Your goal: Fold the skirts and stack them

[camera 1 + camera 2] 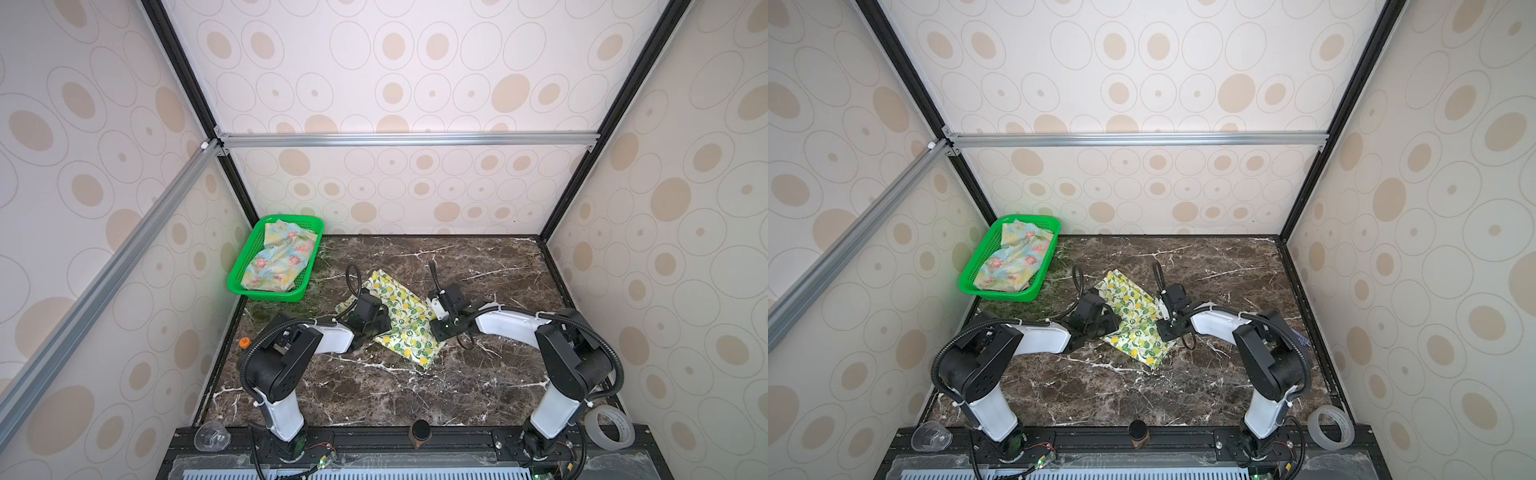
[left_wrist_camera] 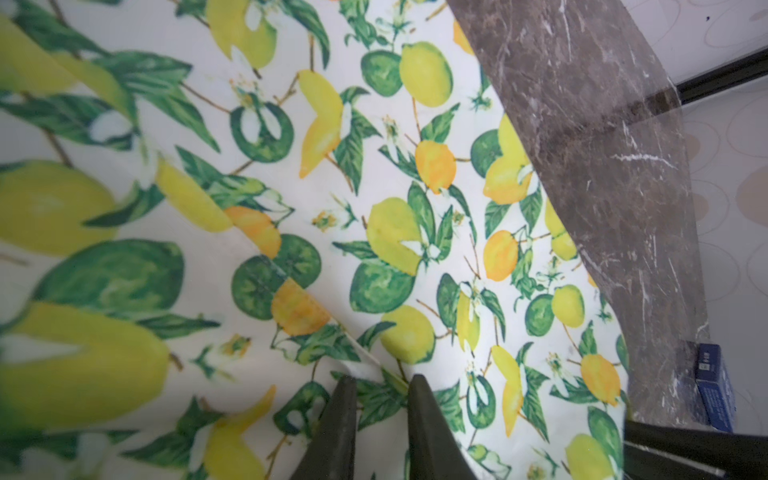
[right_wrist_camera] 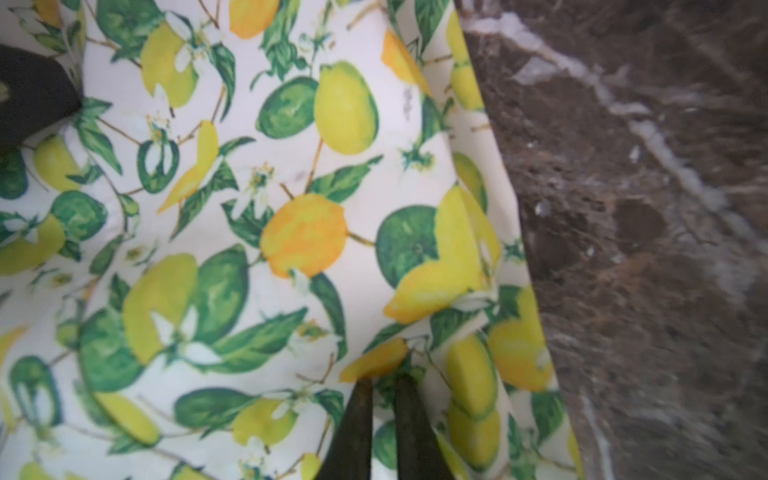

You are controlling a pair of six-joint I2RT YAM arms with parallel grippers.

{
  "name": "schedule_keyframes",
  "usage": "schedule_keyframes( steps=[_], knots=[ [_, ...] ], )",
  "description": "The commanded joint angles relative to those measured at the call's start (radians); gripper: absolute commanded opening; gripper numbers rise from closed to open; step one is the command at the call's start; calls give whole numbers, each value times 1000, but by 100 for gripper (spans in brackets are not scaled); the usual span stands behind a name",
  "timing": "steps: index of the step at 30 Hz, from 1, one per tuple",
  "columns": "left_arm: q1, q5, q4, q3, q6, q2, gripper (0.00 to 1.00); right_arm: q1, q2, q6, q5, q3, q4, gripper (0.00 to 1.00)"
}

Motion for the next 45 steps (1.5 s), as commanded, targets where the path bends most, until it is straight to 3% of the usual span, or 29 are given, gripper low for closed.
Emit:
schedule_keyframes(
  steps=[1,10,16,21,31,45],
  knots=[
    [-32,28,-85,-23,-61,11,23,-20,-93,-13,9,-17,-75,24],
    [-10,-43,-293,172,77,-18,29,-48,-258,51,-29,-75,-116,38],
    [127,-54,-361,315,213,-16,45,-88,-310,141,-75,-181,-29,47],
    [226,-5,-353,460,300,71,50,-110,-317,172,-93,-225,22,50],
    [247,155,-424,789,410,353,49,-198,-337,192,-129,-263,55,52],
    [246,114,-479,866,447,443,40,-211,-303,181,-140,-245,48,51]
  ],
)
